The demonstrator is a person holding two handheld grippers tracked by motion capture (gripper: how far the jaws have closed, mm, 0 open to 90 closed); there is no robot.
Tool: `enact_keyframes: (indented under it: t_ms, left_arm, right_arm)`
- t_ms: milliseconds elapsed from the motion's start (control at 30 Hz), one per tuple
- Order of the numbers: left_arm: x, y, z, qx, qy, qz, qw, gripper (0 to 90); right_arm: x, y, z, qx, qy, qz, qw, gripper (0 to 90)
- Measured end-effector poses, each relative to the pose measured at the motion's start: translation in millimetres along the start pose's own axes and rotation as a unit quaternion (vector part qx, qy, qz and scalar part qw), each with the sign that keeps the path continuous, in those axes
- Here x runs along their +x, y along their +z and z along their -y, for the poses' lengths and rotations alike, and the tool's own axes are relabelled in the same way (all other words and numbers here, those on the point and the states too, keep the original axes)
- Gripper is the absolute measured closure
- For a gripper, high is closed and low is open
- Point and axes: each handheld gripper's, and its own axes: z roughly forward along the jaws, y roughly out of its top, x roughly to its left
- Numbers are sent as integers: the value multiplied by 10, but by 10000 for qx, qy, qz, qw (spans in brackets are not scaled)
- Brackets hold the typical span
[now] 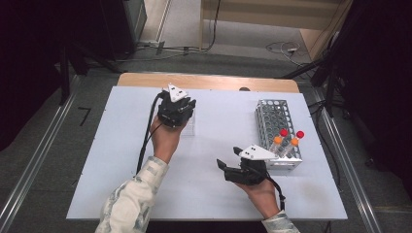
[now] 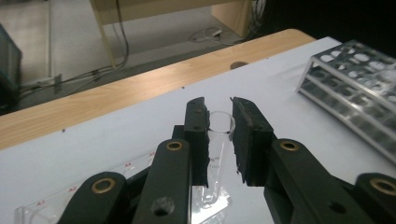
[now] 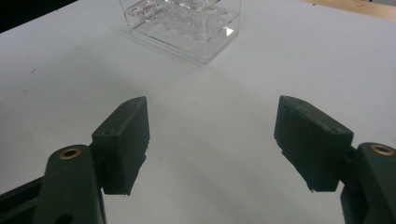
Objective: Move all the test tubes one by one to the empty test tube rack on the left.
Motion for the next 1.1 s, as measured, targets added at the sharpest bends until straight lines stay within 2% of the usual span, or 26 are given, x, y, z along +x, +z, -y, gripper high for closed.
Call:
enact_keyframes:
  t_ms: [367,567,767,833,900,1100]
  left_arm:
    - [2,177,234,228,-159,-36,9996,772]
    - [-14,272,353,402,-102,-62,9991,771]
    - [17,278,397,320,-223,-11,9992,758]
    - [25,269,395,315,-320,71,9990,671]
    - [42,240,383,307,-356,135,9988,637]
    - [84,67,354,217,-476,107,9986,396]
  right_arm:
    - [11,10,10,30,-34,-5,10000,249]
    - [5,14,22,43,-28,-24,10000,249]
    - [7,39,42,82,-16,-22,10000,249]
    - [11,29,45,70,-20,-21,10000,249]
    - [9,22,45,62,-36,-8,10000,249]
    - [-9,16,54,48,41,38,10000,249]
